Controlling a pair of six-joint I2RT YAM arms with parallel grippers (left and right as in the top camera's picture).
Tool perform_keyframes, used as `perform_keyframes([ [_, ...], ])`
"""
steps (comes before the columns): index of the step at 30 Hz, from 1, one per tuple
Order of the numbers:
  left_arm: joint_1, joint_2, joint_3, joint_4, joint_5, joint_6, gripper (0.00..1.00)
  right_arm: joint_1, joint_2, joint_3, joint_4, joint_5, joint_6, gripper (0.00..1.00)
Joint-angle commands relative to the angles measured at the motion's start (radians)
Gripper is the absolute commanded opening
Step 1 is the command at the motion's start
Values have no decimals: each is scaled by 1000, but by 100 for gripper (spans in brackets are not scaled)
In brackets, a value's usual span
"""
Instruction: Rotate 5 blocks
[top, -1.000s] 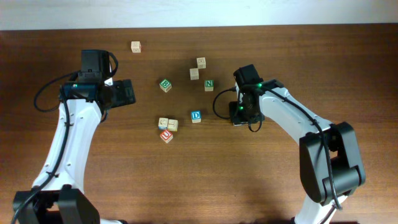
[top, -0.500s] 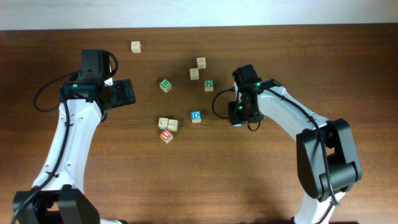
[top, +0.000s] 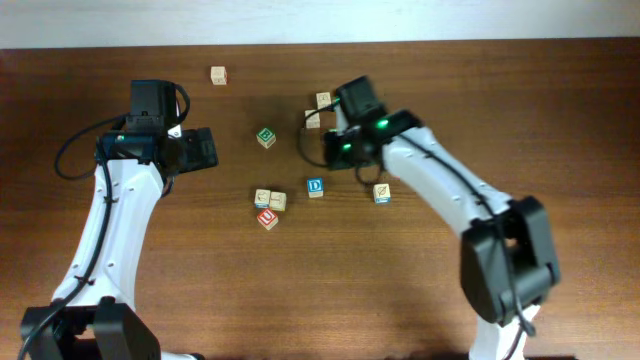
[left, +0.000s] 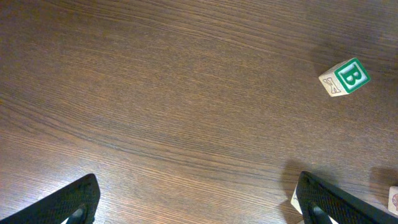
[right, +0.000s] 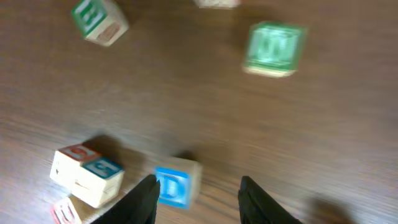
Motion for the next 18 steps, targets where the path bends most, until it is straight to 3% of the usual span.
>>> perform_keyframes([
  [1, 6, 5, 15, -1, -11, -13, 99, 52, 89, 8, 24, 38, 65, 46],
  [10, 6, 5, 15, -1, -11, -13, 99, 76, 123, 7, 3, 37, 82, 45],
  [13, 6, 5, 15, -1, -11, -13, 99, 76, 123, 7, -18, 36, 91, 37],
  [18, 6, 5, 15, -1, -11, -13, 99, 77, 123, 7, -61, 36, 114, 34],
])
